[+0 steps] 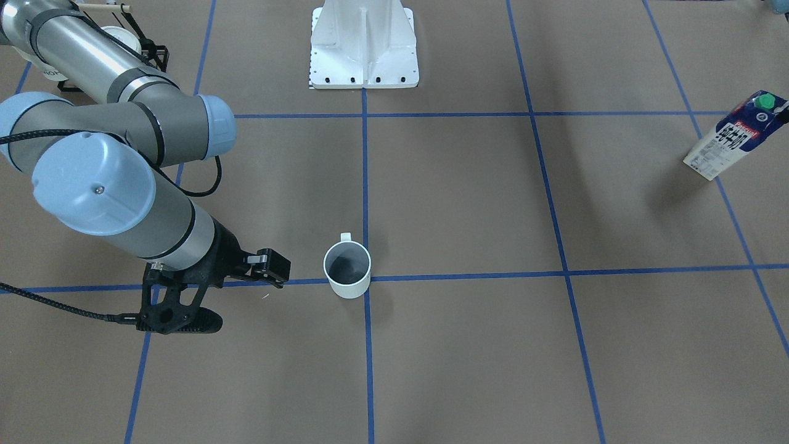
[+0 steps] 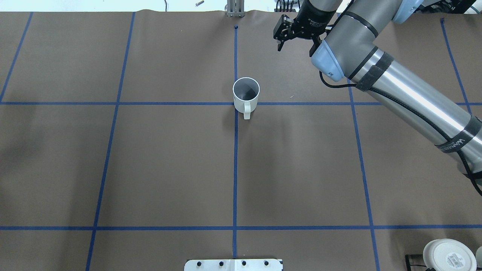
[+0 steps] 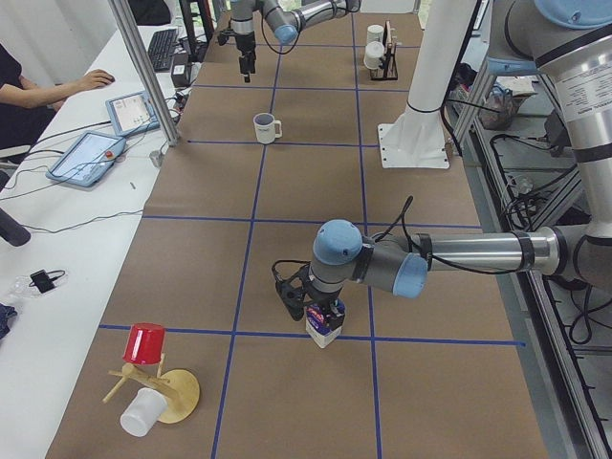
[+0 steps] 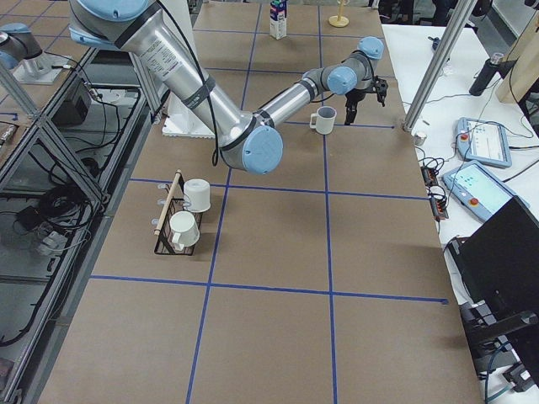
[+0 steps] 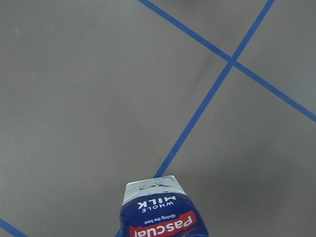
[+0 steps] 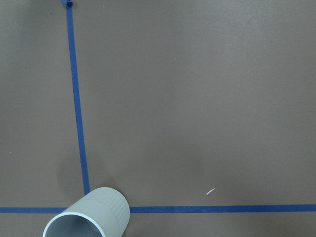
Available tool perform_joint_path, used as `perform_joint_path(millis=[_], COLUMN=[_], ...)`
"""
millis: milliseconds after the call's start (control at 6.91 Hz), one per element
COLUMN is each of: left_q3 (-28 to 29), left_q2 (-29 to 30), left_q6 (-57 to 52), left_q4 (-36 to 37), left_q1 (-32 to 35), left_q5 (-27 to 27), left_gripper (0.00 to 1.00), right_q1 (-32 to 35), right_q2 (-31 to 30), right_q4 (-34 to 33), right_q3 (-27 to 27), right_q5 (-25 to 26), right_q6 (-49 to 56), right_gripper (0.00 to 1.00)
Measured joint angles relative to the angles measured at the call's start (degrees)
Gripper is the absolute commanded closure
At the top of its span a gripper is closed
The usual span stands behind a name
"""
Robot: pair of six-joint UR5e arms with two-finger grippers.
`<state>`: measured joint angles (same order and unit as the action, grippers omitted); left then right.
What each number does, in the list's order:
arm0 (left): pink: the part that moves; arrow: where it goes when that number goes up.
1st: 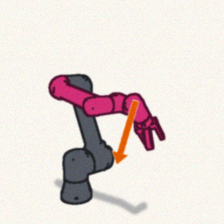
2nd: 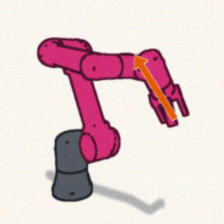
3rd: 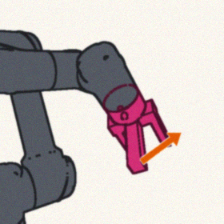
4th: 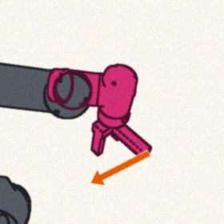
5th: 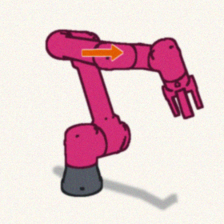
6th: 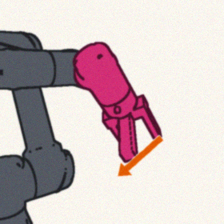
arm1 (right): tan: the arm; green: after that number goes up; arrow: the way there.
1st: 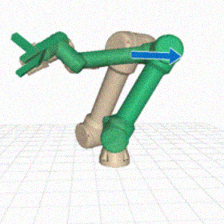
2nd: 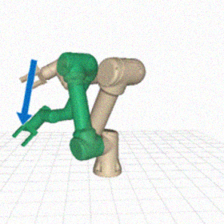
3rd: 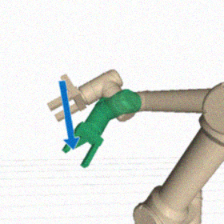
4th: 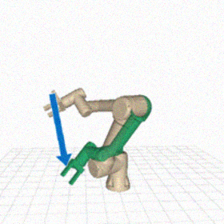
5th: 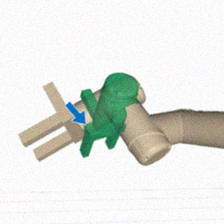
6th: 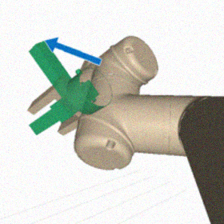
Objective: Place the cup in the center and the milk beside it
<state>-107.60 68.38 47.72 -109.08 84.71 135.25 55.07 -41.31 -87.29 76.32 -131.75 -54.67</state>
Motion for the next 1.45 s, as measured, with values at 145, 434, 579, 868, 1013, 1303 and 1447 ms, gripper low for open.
perform_joint_path(millis=[145,434,579,868,1013,1303,1447], left_q3=[0.18,0.53,0.79,1.39,1.53,1.59,1.6], left_q2=[-0.06,-0.21,-0.32,-0.42,-0.43,-0.5,-0.55], left_q6=[0.0,-0.08,-0.13,-0.17,-0.15,-0.13,-0.12], left_q4=[0.03,0.09,0.09,0.02,-0.04,-0.07,-0.06], left_q1=[-0.78,-1.87,-2.4,-3.63,-4.08,-5.0,-5.39], left_q5=[0.03,0.09,0.1,0.1,0.1,0.17,0.37], left_gripper=[0.02,0.02,0.02,0.02,0.02,0.02,0.02], right_q1=[-0.03,-0.05,-0.05,-0.05,-0.05,-0.09,-0.11], right_q2=[-0.16,-0.3,-0.36,-0.48,-0.5,-0.73,-0.82], right_q4=[0.01,0.02,0.02,0.04,0.07,0.1,0.1], right_q3=[0.08,0.14,0.15,0.15,0.15,0.18,0.24], right_q5=[0.0,0.0,0.0,0.0,0.0,0.05,0.17], right_q6=[0.0,-0.06,-0.06,-0.05,-0.04,-0.08,-0.08], right_gripper=[0.0,0.0,0.0,0.0,0.0,0.0,0.0])
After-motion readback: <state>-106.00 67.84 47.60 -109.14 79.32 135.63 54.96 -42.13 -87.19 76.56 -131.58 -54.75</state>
